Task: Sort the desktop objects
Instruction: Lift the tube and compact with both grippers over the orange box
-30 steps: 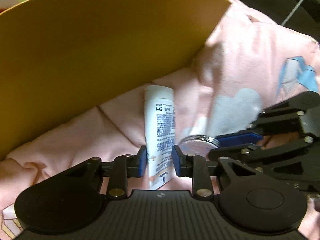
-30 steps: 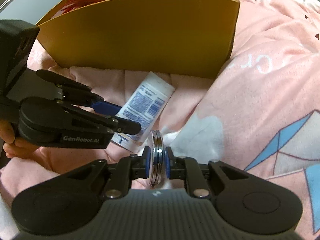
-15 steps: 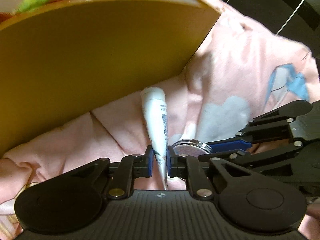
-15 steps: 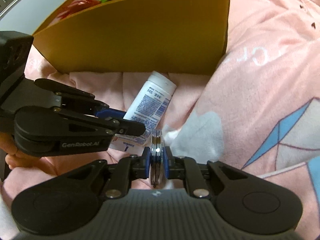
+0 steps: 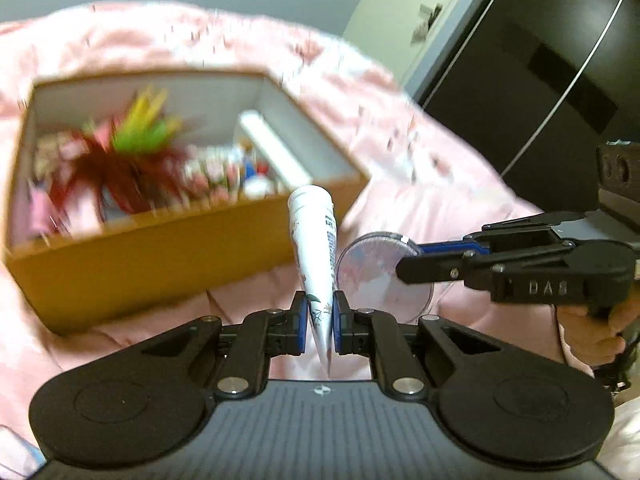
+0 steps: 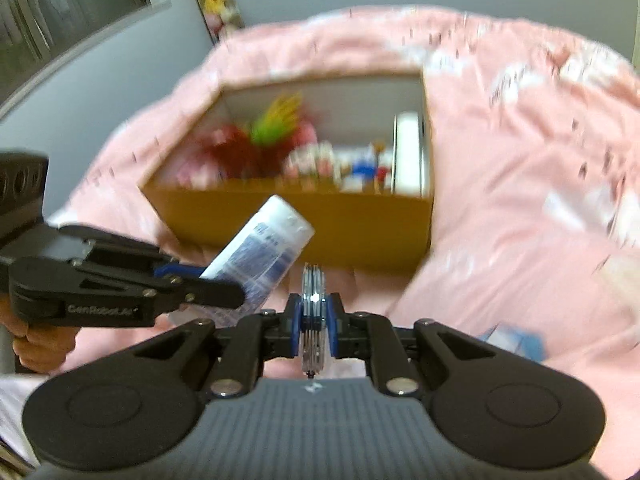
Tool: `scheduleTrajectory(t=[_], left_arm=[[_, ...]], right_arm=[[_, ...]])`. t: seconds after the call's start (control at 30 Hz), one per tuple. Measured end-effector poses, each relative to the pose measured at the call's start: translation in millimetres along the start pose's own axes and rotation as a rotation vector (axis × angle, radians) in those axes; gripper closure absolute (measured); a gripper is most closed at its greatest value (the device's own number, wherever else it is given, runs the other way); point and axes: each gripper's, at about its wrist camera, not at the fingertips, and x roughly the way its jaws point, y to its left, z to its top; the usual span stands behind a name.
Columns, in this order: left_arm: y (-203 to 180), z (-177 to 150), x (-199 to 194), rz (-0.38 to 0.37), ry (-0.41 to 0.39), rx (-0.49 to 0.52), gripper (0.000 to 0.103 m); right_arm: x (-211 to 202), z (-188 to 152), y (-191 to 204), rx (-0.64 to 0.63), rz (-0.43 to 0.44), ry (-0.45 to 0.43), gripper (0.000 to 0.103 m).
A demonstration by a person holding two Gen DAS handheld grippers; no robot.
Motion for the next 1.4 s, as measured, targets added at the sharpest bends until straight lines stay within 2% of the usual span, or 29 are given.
scheduleTrajectory(t=[0.17,0.23,0.33,0.47,0.63,0.77,1.03,1.13,1.23,1.4], left_arm=[[0.0,32.1,-29.6,0.011,-0.121,-0.01,0.089],[1.1,49.6,-30.3,0.039,-0.163,-0.006,0.089],[12.2,68.8,-32.7,0.061,-0.202,-0.043,0.089],[26.1,99.1,-13.7,0.084,-0.211,-0.093,0.089],[55.0,121.9,26.0,0.098,-0.151,-0.185,0.089],[82.5,131.2,51.9,0.065,-0.031,-0.296,0.089],[110.7,144.8,90.7,0.12,0.084,-0.336,0.088],[117.2,146.2,100.3,0.111,0.108,-0.35,0.088],[117.2,144.8,105.5,0.156,0.121,-0.321,0.088],[116.0,140.8,106.8,0.151,0.135,-0.311,0.088]], right_arm=[[-38.1,27.8,7.3,-0.001,0.01,-0.14,0.089],[-41.8,41.8,8.1,-0.002,0.0,-0.183,0.089],[-32.2,65.4,5.2,0.021,0.005,-0.224,0.089],[-6.5,93.8,-5.8,0.081,0.01,-0.242,0.089],[38.7,118.8,-19.6,0.138,-0.005,-0.232,0.089],[73.3,132.9,-29.7,0.163,-0.025,-0.2,0.089],[117.8,145.0,-41.1,0.174,-0.022,-0.154,0.089],[130.9,145.7,-43.7,0.177,-0.015,-0.135,0.089],[139.8,142.8,-44.2,0.171,-0.017,-0.115,0.089],[149.2,138.5,-45.2,0.179,0.003,-0.092,0.089]])
